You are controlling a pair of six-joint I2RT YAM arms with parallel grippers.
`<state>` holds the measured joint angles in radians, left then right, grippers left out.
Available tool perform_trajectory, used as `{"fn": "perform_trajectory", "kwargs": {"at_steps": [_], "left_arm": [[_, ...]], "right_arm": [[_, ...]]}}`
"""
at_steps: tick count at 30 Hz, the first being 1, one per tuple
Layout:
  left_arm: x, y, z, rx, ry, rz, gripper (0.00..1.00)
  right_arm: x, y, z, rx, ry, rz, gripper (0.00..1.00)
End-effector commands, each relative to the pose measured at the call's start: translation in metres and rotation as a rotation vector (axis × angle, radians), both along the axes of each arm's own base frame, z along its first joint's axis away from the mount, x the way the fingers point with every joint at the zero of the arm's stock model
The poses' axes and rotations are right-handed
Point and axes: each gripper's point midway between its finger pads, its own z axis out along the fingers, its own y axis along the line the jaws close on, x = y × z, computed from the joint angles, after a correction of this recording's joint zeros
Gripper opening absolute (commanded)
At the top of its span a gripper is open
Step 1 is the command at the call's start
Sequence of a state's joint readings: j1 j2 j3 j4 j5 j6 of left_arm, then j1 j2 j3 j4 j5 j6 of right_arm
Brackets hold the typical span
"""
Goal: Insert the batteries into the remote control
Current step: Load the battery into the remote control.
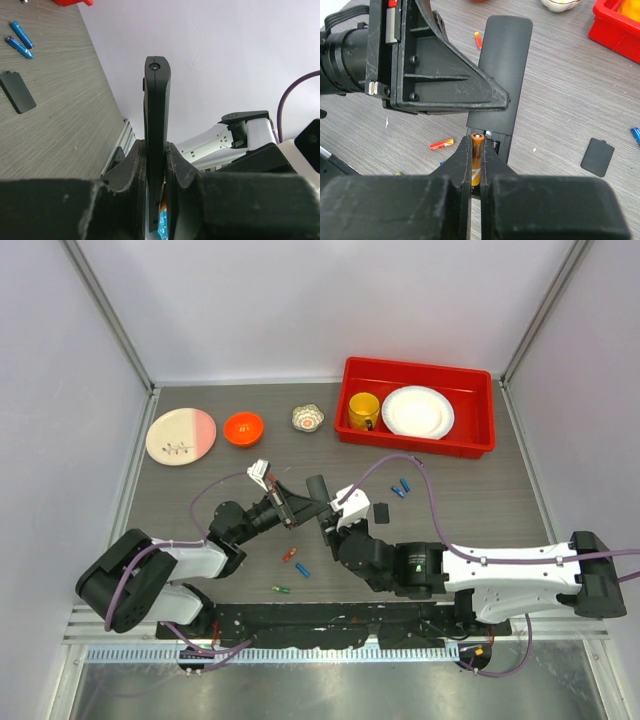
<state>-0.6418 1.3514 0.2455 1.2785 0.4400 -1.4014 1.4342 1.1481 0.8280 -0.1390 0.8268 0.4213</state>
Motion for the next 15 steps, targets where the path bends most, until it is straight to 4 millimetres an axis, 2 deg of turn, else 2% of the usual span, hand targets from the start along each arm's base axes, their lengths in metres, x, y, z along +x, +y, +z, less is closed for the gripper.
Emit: {"fn": "perform_trajectory", "kwargs": {"at_steps": [1, 13, 15], "left_arm": [[-0.0088, 0.0106, 0.0875, -0.217, -0.290, 0.025, 0.00], [-0.0041, 0.0163, 0.0955, -0.235, -0.309, 0.077, 0.00], [-0.0045, 0.0172, 0.0953, -0.235, -0.310, 0.080, 0.00]], "right_arm": [[-0.0071, 0.0124, 0.0080, 0.029, 0.043, 0.031, 0.01], [-0.0109, 0.0177, 0.0010, 0.019, 0.098, 0.022, 0.01], [-0.0102, 0.0172, 0.0005, 0.013, 0.100, 0.014, 0.04]]}}
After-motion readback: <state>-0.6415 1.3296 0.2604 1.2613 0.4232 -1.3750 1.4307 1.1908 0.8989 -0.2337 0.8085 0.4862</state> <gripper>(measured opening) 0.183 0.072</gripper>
